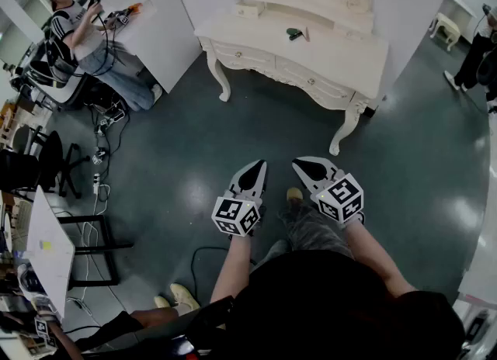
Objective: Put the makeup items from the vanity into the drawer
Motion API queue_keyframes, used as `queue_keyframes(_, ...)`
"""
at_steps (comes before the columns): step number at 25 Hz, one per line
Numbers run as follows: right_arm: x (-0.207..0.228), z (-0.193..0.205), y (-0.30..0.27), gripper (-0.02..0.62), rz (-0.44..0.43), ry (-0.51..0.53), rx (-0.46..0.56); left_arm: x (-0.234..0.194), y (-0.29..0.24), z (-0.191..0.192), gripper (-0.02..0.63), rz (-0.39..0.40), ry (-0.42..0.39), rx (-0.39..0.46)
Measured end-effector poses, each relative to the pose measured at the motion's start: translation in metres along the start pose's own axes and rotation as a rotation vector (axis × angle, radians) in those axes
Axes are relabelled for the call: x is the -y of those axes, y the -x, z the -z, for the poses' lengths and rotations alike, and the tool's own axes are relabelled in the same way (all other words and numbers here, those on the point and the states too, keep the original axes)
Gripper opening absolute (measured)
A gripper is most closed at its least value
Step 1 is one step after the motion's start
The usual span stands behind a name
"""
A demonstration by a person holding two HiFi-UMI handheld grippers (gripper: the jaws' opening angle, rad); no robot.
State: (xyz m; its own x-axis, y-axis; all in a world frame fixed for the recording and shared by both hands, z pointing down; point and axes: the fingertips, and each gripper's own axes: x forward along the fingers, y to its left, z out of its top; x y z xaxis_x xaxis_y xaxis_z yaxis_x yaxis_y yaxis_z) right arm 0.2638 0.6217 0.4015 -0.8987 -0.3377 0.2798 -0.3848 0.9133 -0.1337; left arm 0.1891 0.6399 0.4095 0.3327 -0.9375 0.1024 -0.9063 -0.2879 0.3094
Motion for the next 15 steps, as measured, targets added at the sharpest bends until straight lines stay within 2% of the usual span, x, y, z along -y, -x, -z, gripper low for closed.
queue_keyframes(15,0.104,-0.039,-0.071,0.021,-0.013,0.030,-0.001,-0.059,-0.115,-0.042,0.011,-0.025,-0.048,0.007)
